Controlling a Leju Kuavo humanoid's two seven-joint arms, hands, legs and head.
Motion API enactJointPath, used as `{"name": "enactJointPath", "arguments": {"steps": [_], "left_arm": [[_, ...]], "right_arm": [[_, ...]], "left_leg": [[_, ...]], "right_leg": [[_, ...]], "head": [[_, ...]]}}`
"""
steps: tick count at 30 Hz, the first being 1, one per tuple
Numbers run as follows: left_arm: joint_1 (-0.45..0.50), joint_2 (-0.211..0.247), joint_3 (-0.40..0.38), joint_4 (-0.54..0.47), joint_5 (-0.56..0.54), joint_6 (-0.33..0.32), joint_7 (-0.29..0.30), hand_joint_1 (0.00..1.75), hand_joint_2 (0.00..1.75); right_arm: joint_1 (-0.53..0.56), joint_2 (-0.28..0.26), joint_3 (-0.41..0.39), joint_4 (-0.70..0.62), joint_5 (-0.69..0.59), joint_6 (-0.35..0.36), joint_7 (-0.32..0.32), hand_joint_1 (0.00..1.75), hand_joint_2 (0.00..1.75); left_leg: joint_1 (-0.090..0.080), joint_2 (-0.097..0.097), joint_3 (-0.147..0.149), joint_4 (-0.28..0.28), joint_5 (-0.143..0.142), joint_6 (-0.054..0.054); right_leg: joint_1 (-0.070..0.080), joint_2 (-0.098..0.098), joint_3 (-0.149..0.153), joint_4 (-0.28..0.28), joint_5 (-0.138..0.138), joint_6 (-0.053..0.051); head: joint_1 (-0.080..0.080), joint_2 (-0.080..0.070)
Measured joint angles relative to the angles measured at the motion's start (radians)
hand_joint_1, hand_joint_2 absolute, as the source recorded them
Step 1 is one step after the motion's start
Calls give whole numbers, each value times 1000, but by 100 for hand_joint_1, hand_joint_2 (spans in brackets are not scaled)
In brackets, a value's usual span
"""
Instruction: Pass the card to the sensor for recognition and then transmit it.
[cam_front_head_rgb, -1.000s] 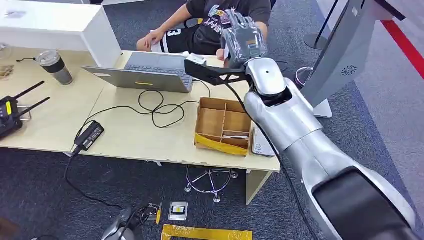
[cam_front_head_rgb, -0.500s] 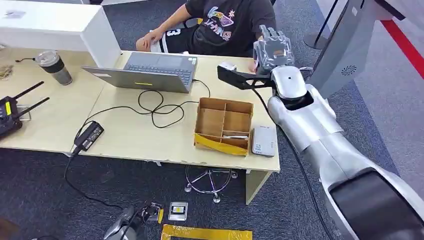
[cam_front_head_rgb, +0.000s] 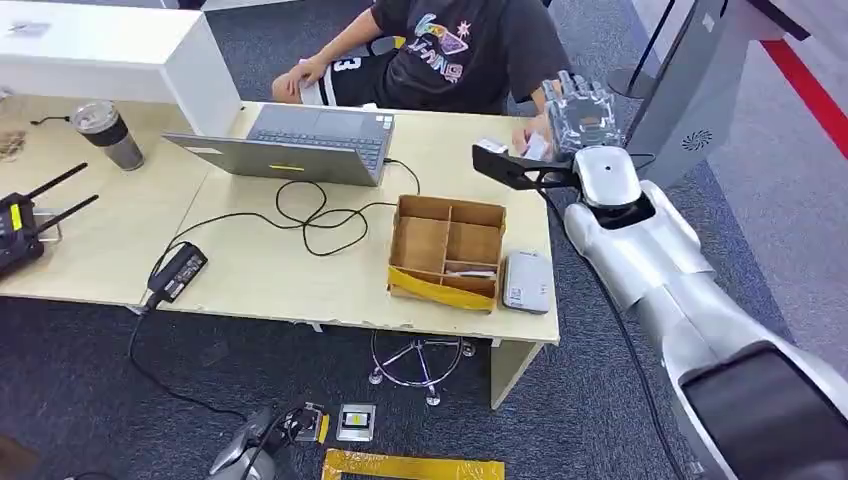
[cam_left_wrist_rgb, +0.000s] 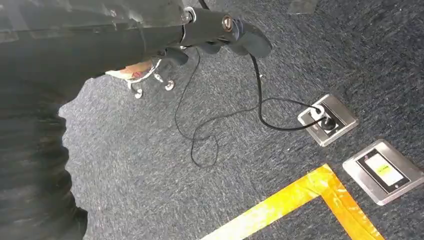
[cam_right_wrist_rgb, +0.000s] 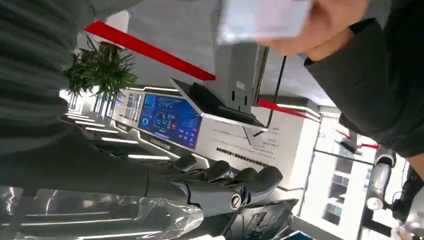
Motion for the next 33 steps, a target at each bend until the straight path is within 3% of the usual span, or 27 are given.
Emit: {"name": "enactJointPath", "arguments": {"steps": [4, 8, 25, 33], "left_arm": [[0, 0, 0, 0, 2, 2, 0, 0, 175], [0, 0, 0, 0, 3, 2, 0, 0, 175], [24, 17, 0, 0, 17, 4, 2, 0, 175], [41, 32, 0, 1, 29, 9, 2, 0, 175]], "right_arm": [[9, -9, 0, 0, 4, -2, 22, 0, 175], [14, -18, 0, 0, 4, -47, 15, 0, 175], [35, -26, -84, -18, -79, -193, -127, 0, 175], [55, -29, -152, -77, -200, -251, -207, 0, 175]], "left_leg": [[0, 0, 0, 0, 0, 0], [0, 0, 0, 0, 0, 0], [0, 0, 0, 0, 0, 0], [0, 0, 0, 0, 0, 0]], "right_leg": [[0, 0, 0, 0, 0, 0], [0, 0, 0, 0, 0, 0], [0, 0, 0, 0, 0, 0], [0, 0, 0, 0, 0, 0]], "head": [[0, 0], [0, 0], [0, 0], [0, 0]]}}
